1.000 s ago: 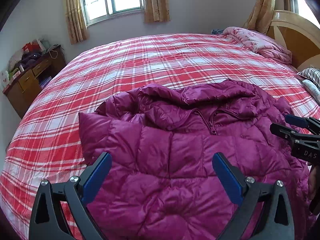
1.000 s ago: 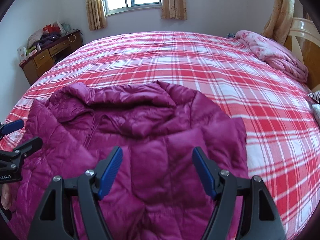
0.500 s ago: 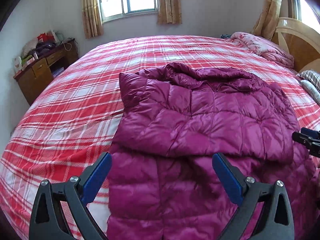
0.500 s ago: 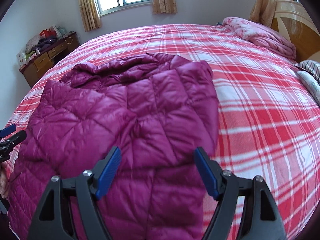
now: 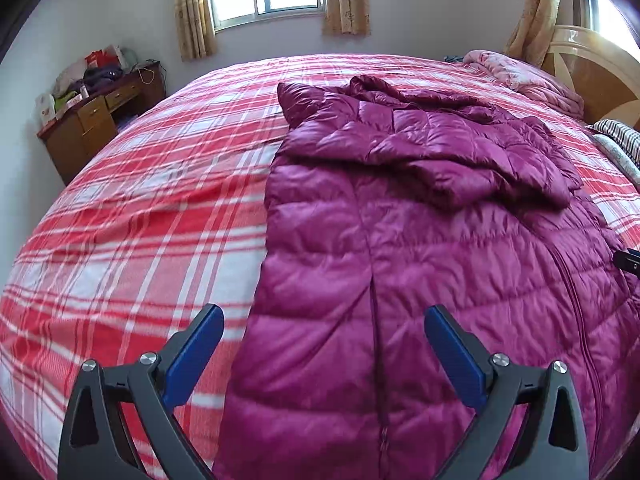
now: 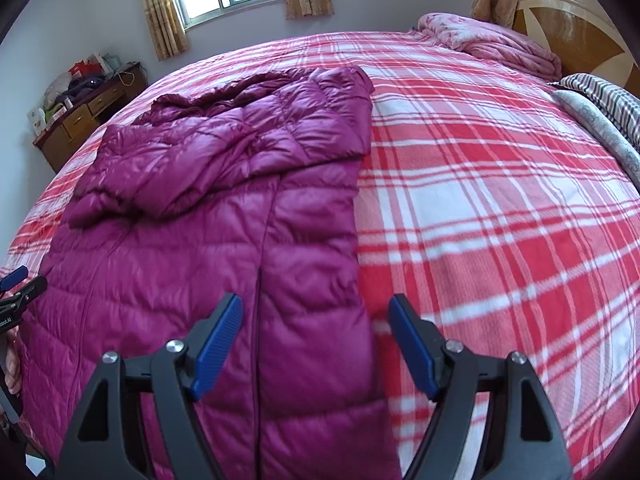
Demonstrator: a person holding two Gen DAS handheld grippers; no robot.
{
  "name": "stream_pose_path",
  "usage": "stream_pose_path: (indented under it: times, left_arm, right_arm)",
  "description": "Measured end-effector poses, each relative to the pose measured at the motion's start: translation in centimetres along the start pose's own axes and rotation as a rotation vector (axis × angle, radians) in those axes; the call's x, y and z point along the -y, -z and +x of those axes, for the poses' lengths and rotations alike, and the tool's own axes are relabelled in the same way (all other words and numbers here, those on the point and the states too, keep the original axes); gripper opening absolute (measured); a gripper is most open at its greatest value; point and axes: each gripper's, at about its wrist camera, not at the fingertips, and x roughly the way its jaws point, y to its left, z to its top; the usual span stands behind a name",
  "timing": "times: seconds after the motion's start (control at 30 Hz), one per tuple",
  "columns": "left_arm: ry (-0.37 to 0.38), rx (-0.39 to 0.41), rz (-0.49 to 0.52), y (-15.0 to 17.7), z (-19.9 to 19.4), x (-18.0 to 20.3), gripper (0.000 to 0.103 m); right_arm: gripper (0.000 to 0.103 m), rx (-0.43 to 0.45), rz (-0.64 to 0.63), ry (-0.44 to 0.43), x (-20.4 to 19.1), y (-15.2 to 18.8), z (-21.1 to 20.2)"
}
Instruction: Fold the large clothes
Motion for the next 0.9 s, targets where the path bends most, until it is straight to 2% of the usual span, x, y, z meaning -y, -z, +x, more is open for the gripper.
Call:
stream_pose_path:
  times: [0.4, 0.67, 0.9]
  left_arm:
    - [0.001, -0.013, -0.013, 5.3, -3.6, -2.2, 0.101]
    - [0.042, -0.046, -0.046, 8.3, -4.8, -3.2, 0.101]
    - [0.050, -0.027, -0.034, 10.5, -6.3, -3.3, 0.101]
  right_arm:
    - [0.079, -0.007, -0.023, 0.026, 0.4, 4.9, -3.3]
    - [0.079, -0.021, -0.035, 0.025, 0.5, 7.9, -5.0]
    - [0.079, -0.039, -0.029, 0.018, 1.0, 10.2, -6.4]
